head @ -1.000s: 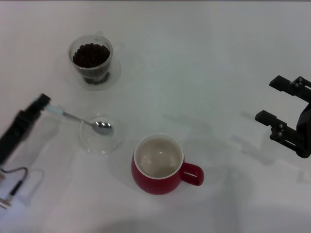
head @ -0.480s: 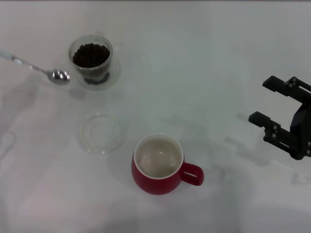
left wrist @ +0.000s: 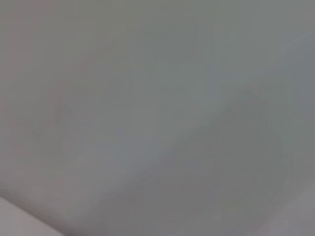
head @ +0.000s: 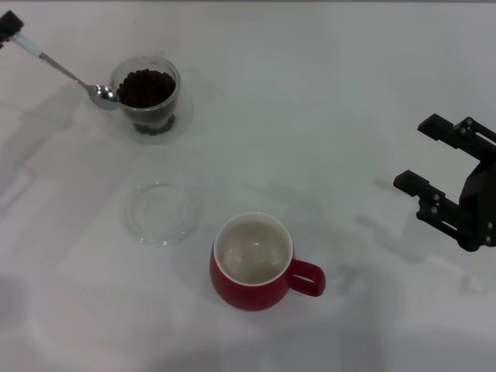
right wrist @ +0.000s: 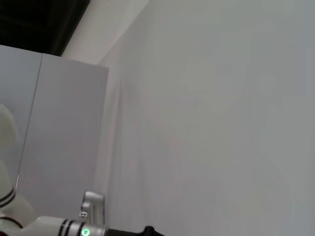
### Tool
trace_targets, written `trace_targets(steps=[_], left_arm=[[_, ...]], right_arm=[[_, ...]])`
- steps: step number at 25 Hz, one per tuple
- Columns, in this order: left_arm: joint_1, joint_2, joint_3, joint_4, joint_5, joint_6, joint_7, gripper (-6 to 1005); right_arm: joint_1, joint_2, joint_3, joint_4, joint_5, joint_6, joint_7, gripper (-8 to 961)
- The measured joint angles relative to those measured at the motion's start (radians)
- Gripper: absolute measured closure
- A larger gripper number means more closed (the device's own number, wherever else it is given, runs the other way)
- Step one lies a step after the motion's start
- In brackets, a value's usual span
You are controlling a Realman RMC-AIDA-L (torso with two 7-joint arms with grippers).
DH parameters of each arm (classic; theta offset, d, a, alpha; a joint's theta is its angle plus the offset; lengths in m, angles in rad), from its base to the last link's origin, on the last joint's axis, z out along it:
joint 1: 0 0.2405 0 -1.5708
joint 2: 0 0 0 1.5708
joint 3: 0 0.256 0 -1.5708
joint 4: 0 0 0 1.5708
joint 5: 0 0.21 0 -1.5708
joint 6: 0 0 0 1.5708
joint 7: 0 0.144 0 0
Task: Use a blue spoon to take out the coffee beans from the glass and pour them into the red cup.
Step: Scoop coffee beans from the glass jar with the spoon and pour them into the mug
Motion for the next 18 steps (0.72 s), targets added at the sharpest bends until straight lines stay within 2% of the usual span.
trace_targets(steps=[12,18], left_arm=[[-0.097,0.002,0.000,0.002,0.067,-0.118,0.064,869],[-0.128,-0.012,0.000,0.011,0.089,-0.196,0.118,868]], right_arm=[[-0.010,0.002,0.019,-0.028,0.002,0.020,0.009,299],[-0.007,0.002,0.025,-0.031,0.003,0.027,0.020,299]])
